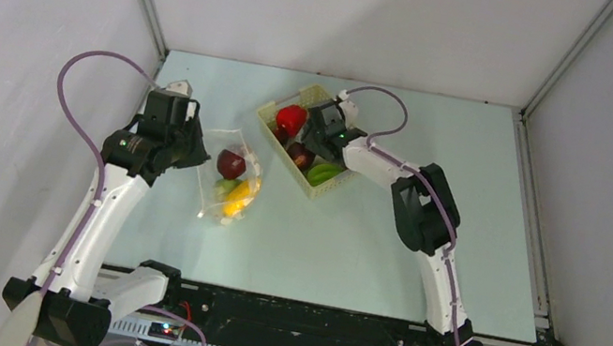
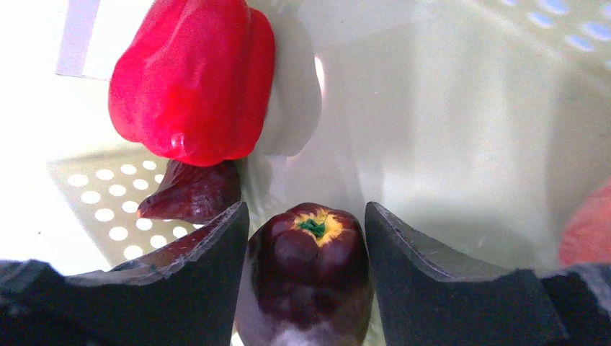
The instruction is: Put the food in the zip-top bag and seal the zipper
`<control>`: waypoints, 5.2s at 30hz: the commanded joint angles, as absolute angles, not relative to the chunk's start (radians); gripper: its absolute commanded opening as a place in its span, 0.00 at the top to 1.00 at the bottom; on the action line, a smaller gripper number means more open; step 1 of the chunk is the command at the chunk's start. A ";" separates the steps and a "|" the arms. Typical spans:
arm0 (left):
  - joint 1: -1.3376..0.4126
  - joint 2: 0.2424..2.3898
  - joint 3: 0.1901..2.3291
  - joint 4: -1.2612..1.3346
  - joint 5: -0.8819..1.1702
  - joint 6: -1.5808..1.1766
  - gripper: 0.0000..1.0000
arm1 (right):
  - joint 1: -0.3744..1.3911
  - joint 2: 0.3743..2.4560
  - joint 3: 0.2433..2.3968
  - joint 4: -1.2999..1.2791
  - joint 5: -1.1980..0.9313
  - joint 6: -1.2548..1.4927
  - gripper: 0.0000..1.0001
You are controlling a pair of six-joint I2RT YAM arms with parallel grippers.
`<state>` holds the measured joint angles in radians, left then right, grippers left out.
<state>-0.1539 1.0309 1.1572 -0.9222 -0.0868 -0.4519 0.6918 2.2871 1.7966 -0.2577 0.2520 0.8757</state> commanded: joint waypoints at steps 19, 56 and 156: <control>-0.151 1.026 1.133 -0.870 0.024 -0.443 1.00 | 0.708 1.723 1.441 0.018 0.311 0.707 0.63; -0.150 1.017 1.129 -0.858 0.060 -0.443 1.00 | 1.115 1.758 1.457 0.149 0.360 0.606 0.55; -0.150 1.054 1.158 -0.914 -0.135 -0.413 1.00 | 0.685 2.394 2.154 -0.997 0.329 -0.613 0.25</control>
<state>-0.1539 1.0786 1.1381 -0.9298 -0.1463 -0.4351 0.6930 2.3692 2.0956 -0.9611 0.3408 -0.6239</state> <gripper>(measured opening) 0.005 0.749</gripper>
